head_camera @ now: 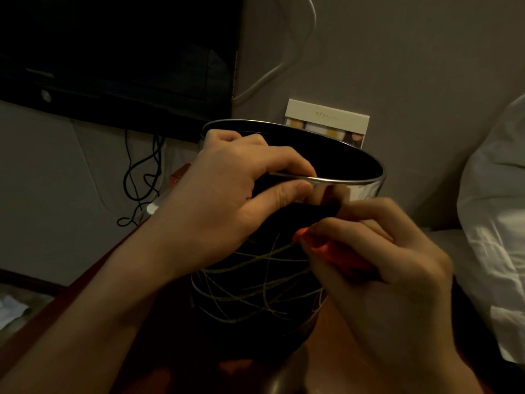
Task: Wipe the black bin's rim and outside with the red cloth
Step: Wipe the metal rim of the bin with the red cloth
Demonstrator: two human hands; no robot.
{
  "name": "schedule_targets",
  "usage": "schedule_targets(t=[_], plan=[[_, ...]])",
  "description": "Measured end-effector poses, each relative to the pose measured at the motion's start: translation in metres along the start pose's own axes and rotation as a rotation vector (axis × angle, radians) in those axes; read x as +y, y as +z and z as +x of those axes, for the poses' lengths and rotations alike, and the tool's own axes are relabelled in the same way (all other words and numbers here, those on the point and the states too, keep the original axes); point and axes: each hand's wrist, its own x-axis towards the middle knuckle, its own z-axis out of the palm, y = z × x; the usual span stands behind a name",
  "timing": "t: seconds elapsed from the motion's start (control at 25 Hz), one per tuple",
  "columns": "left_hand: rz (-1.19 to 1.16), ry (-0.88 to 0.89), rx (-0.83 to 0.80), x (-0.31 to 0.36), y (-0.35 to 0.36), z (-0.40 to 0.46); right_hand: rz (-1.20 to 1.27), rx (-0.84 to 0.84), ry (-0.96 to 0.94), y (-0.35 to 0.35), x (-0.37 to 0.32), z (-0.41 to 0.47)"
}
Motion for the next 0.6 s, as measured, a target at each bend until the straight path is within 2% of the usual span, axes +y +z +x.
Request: schedule_targets(t=[0.16, 0.32, 0.52, 0.6], plan=[[-0.002, -0.003, -0.002, 0.001, -0.001, 0.001, -0.014, 0.093, 0.032, -0.008, 0.003, 0.005], [-0.001, -0.006, 0.0, 0.001, 0.0, 0.0, -0.042, 0.024, 0.011, 0.003, -0.007, -0.002], [-0.001, -0.02, 0.012, 0.002, 0.001, 0.0, -0.084, 0.122, 0.038, -0.008, -0.004, 0.005], [-0.001, -0.042, 0.035, 0.004, 0.003, -0.001, -0.059, 0.105, 0.046, -0.004, -0.005, 0.003]])
